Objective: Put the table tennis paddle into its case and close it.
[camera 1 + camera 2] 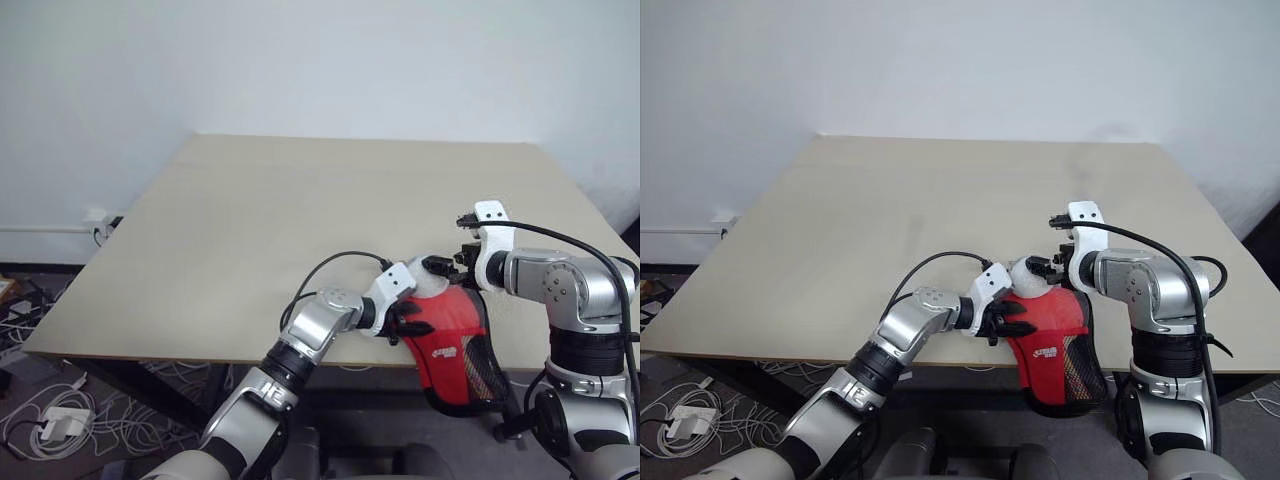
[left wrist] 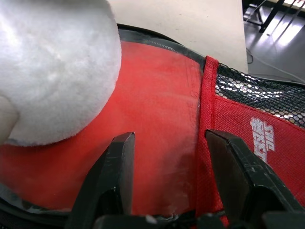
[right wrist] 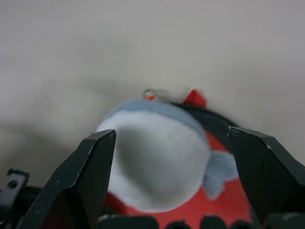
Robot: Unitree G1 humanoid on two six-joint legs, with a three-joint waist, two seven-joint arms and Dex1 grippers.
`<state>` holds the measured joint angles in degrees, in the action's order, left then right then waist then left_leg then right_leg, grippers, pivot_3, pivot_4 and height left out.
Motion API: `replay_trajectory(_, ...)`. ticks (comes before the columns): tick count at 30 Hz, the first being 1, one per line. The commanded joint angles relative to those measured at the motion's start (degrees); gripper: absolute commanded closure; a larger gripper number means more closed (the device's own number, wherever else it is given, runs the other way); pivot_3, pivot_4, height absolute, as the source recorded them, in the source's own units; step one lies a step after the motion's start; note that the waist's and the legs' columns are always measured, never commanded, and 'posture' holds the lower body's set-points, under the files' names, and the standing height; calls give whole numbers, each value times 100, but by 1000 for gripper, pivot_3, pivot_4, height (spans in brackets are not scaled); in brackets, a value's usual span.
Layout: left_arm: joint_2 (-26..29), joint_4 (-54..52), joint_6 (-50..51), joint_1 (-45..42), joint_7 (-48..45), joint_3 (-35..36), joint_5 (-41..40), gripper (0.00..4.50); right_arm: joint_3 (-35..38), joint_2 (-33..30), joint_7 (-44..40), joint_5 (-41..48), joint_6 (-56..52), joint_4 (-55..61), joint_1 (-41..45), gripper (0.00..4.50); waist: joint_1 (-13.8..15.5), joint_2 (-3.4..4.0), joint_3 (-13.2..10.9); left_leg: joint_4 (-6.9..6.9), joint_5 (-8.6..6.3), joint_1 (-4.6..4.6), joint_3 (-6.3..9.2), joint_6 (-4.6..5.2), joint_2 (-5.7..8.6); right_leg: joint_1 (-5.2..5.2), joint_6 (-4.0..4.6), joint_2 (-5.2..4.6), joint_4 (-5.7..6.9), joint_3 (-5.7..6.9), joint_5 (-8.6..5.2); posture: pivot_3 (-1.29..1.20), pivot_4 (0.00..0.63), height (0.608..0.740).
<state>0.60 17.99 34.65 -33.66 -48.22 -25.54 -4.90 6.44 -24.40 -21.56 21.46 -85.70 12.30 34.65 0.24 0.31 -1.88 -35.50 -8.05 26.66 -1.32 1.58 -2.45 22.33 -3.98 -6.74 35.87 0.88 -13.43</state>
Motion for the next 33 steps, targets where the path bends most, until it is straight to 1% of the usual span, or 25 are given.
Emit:
replay_trajectory(1,30,88,228,74,47,-232,132,2074,-41,-99,-98,160,-147,156,63,438,-1,0,0,0,0,0,0,0,0,0,0,0,0,0,0,0,0,715)
replay_trajectory(5,73,112,244,33,103,-208,131,2074,-209,-91,-127,211,-162,146,-18,438,-1,0,0,0,0,0,0,0,0,0,0,0,0,0,0,0,0,715)
replay_trajectory(8,97,158,240,8,138,-178,122,2074,-325,-77,-111,172,-68,102,-73,1032,-2,0,0,0,0,0,1,0,0,0,0,1,0,0,0,0,0,715)
replay_trajectory(9,106,163,234,10,140,-178,122,2074,-373,-86,-98,151,-24,94,-91,1318,-4,0,1,0,0,0,0,0,0,1,0,0,0,0,0,0,0,715)
replay_trajectory(12,135,136,250,11,133,-172,110,2074,-448,-88,-44,75,117,35,-112,2375,-4,0,1,0,0,-1,0,0,0,0,-1,1,0,0,0,0,0,715)
replay_trajectory(13,137,132,263,5,137,-153,98,2074,-475,-101,-28,43,185,15,-113,2810,-4,0,1,0,0,-1,0,0,0,0,-1,1,0,0,0,0,0,715)
replay_trajectory(18,153,150,298,-4,175,-133,104,2074,-593,-190,60,-129,621,-82,-103,4399,-2,0,1,0,0,-1,0,0,0,1,-1,1,0,0,0,0,0,715)
replay_trajectory(19,152,146,325,-2,180,-131,100,2074,-642,-234,77,-201,839,-89,-102,4485,-2,0,1,0,0,-1,-1,0,0,1,-1,0,0,0,0,0,0,715)
replay_trajectory(23,184,64,406,44,171,-155,86,2074,-875,-418,173,-553,1543,-189,1,4485,-7,0,1,1,0,-1,-1,-1,-1,2,-5,1,0,-1,-3,0,0,715)
replay_trajectory(26,185,54,475,49,176,-172,83,2074,-1207,-686,233,-924,1959,-334,108,4485,-8,0,1,0,0,-1,-3,-1,-1,2,-12,0,0,-1,-7,0,0,715)
replay_trajectory(33,135,106,538,33,180,-194,70,2074,-1880,-1024,227,-1533,2519,-716,437,4485,-2,1,0,1,0,-1,-2,-1,0,2,-12,0,-1,-1,-7,0,0,715)
